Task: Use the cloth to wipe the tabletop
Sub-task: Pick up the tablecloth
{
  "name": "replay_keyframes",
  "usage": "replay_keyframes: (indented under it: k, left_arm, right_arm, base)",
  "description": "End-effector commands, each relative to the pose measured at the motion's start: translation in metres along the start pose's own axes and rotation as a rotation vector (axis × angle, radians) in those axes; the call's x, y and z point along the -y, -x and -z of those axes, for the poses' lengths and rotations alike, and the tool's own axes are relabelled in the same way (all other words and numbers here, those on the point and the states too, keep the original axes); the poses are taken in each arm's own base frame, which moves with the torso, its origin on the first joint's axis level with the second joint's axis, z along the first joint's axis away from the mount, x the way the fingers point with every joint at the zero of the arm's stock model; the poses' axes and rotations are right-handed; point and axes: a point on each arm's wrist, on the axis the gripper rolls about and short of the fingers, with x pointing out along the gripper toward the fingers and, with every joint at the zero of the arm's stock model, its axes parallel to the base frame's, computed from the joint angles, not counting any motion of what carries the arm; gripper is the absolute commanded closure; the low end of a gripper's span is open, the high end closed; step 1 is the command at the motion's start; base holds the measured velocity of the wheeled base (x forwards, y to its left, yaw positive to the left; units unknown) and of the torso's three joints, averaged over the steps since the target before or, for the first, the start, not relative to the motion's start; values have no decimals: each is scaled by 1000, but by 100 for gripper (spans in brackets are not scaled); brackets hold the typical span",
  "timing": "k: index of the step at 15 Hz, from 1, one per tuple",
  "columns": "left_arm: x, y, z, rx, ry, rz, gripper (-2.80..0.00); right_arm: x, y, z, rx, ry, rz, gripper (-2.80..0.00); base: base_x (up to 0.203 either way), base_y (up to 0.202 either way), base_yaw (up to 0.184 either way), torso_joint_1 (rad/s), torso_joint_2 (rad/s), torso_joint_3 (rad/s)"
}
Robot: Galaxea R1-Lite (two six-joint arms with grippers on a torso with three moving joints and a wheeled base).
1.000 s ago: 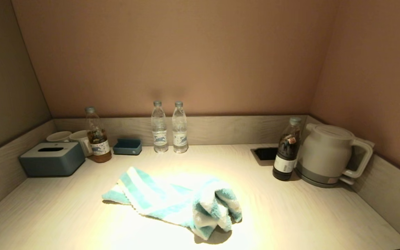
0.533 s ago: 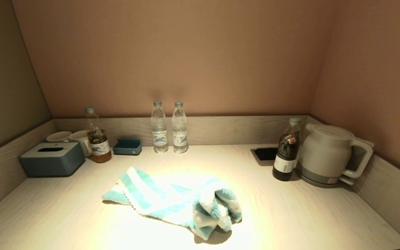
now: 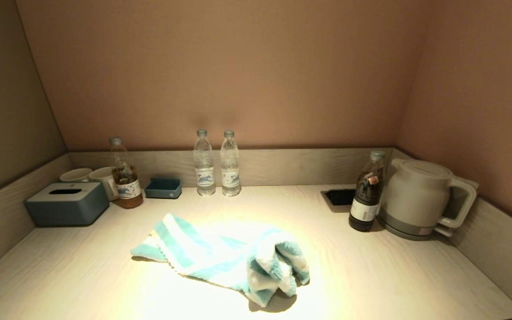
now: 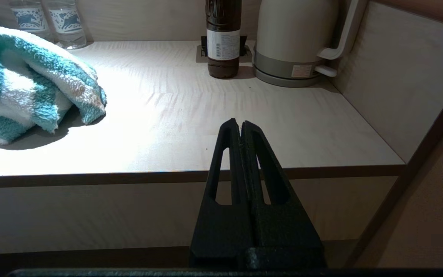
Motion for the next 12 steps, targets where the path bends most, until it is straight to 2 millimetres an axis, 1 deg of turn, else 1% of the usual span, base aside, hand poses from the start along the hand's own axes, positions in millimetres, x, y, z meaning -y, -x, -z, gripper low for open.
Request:
replay_keyframes:
  k: [1, 2, 4, 5, 6, 8, 9, 11, 12]
  left_arm:
    - [-29, 21, 15, 87, 60, -16, 0]
    - [-40, 32, 22, 114, 66, 21, 0]
    - [-47, 40, 35, 123, 32, 78, 0]
    - [-54, 45, 39, 128, 18, 138, 0]
    - [-55, 46, 44, 113, -11, 217, 0]
    - [-56, 46, 48, 111, -63, 315, 0]
    - [-61, 49, 54, 121, -122, 412, 0]
    - [-69, 50, 66, 164, -238, 548, 0]
    - [-72, 47, 75, 205, -303, 609, 0]
  right_arm:
    - [0, 0, 0, -1, 0, 0, 0]
    - [0, 0, 0, -1, 0, 1, 0]
    - [0, 0, 0, -1, 0, -1, 0]
    - [0, 0, 0, -1, 0, 1, 0]
    - [0, 0, 0, -1, 0, -1, 0]
    - [0, 0, 0, -2, 0, 1, 0]
    - [0, 0, 0, -1, 0, 1, 0]
    - [0, 0, 0, -1, 0, 1, 0]
    - [0, 0, 0, -1, 0, -1, 0]
  base:
    - [0, 0, 0, 0, 0, 0]
    - [0, 0, 0, 0, 0, 0]
    - [0, 0, 0, 0, 0, 0]
    - [0, 0, 0, 0, 0, 0]
    - [0, 0, 0, 0, 0, 0]
    - [0, 0, 0, 0, 0, 0]
    - [0, 0, 0, 0, 0, 0]
    - [0, 0, 0, 0, 0, 0]
    - [0, 0, 0, 0, 0, 0]
